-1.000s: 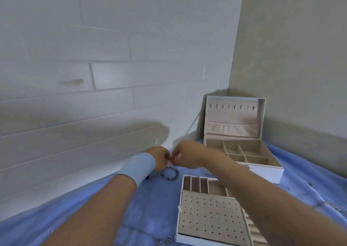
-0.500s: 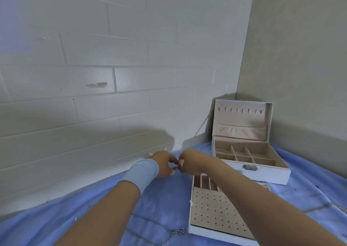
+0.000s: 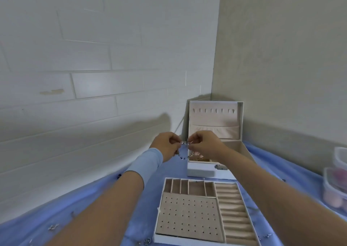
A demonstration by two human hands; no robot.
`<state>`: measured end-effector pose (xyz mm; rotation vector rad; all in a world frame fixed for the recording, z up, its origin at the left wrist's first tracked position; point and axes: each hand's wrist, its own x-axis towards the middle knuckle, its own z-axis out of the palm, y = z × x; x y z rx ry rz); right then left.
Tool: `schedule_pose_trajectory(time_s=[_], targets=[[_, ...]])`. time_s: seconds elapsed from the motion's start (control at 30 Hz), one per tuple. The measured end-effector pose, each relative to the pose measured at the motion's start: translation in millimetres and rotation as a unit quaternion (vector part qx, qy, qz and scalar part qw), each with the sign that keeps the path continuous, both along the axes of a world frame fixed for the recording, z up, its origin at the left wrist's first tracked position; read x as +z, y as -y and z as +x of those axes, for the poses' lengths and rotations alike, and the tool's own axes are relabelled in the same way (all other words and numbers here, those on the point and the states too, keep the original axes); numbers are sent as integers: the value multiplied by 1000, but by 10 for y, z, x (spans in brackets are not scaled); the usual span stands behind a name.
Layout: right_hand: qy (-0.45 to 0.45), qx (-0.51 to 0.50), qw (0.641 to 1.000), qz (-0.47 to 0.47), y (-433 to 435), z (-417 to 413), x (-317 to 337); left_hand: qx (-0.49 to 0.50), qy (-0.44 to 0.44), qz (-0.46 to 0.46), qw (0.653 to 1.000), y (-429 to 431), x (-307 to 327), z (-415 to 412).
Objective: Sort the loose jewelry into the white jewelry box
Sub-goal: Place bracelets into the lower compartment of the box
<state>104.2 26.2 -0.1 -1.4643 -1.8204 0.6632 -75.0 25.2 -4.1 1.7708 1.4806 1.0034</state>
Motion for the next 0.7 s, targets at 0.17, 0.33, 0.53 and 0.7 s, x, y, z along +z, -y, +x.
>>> schedule_pose_trajectory(time_s=[0.17,0.33,0.53,0.7], targets=[[22,-53,998,18,-53,621,47,-46,-3,-13,999,-107,41,603],[85,-98,991,25,-104,1130,5,-78,-30,-36,996,-184,-19,1172],[264,-126,956,-24,-103,1482,-84,-106,-143,-42,983,-271,-150,1648],[400,-98,911,-23,-103,1554,-213,-134,-217,-61,965,-286,-260,1736]])
